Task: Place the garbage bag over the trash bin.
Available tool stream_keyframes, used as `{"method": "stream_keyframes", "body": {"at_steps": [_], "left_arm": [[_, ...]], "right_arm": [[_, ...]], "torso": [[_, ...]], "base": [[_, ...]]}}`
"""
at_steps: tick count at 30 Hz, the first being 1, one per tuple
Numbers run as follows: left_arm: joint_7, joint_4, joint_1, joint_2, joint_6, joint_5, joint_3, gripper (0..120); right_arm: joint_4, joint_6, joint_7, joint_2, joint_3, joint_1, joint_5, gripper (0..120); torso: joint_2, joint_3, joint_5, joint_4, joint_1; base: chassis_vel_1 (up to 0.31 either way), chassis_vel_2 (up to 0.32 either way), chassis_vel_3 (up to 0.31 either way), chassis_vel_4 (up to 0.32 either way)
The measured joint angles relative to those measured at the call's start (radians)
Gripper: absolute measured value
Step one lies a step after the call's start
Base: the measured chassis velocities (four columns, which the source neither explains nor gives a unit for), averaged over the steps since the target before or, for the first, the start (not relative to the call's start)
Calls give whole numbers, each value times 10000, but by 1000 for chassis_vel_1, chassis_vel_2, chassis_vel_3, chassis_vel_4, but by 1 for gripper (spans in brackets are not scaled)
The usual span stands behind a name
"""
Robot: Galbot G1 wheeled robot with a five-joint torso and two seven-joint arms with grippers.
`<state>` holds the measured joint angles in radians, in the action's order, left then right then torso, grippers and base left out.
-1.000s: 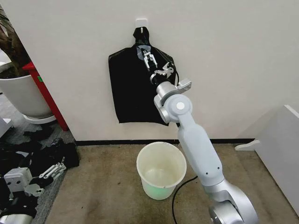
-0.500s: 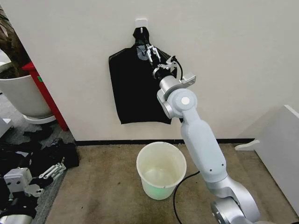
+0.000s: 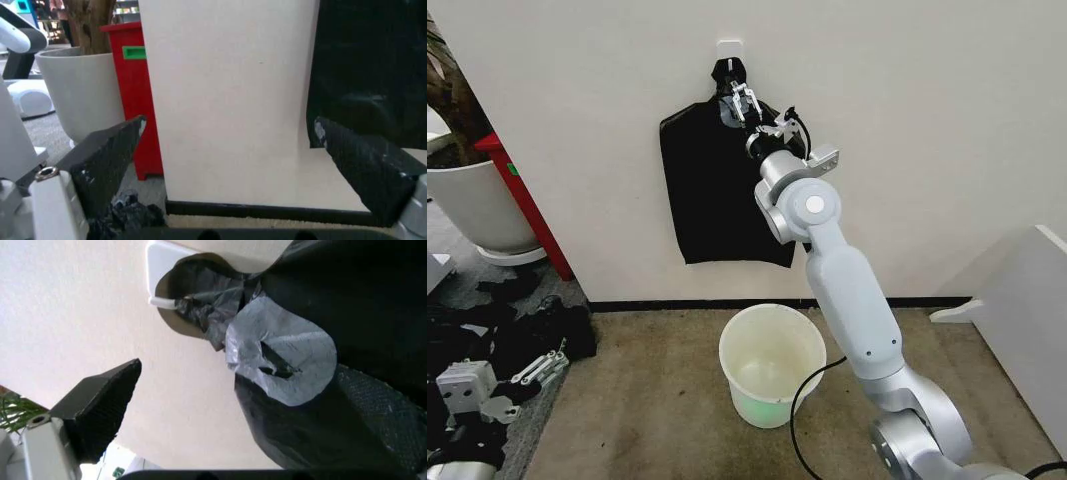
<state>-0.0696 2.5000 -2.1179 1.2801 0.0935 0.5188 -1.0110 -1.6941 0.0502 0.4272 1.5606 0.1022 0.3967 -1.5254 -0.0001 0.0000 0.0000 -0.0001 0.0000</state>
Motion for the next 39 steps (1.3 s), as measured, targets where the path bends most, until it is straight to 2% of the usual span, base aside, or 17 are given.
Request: {"method": "stream_keyframes", "body": {"at_steps": [3,8,11,15,17,21,23,25,28,29,33,39], "left_arm": [[2,0,-1,2,1,-6,0,100],[6,0,-5,6,7,-18,2,100],[6,0,-5,6,8,-19,2,100],[10,0,-6,10,12,-27,3,100],[10,1,-6,11,14,-28,4,100],[12,0,-6,15,18,-32,6,100],[12,1,-6,15,19,-33,6,100],[13,0,-6,18,22,-35,7,100],[15,0,-6,20,25,-38,8,100],[15,0,-6,20,25,-38,8,100],[16,0,-5,22,29,-42,9,100],[18,0,-2,26,33,-47,11,100]], "right_arm": [[-99,8,-5,-21,-23,-11,3,98],[-139,19,30,-43,-64,-100,-98,84],[-140,23,93,-40,-60,-100,-210,81],[-215,47,502,51,11,-100,-777,64],[-209,42,541,71,32,-117,-829,63],[-184,-35,864,158,187,-316,-1342,42],[-184,-72,984,190,240,-378,-1557,41],[-162,-128,1160,255,348,-478,-1931,29],[-116,-149,1215,260,370,-484,-2000,18],[-116,-149,1215,260,370,-484,-2000,18],[-112,-189,1395,252,376,-431,-2183,1],[-208,-226,1586,222,376,-316,-2299,0]], "torso": [[0,-1,0,0,0],[0,0,0,1,0],[0,0,-1,0,0],[0,0,0,1,0],[0,0,0,1,0],[0,0,0,0,0],[0,0,0,1,0],[0,0,0,1,0],[0,0,0,0,0],[0,0,0,0,0],[0,0,0,0,0],[0,0,0,1,0]], "base": [[0,0,0,0],[0,0,0,0],[0,0,0,0],[0,0,0,0],[0,0,0,0],[0,0,0,0],[0,0,0,0],[0,0,0,0],[0,0,0,0],[0,0,0,0],[0,0,0,0],[0,0,0,0]]}}
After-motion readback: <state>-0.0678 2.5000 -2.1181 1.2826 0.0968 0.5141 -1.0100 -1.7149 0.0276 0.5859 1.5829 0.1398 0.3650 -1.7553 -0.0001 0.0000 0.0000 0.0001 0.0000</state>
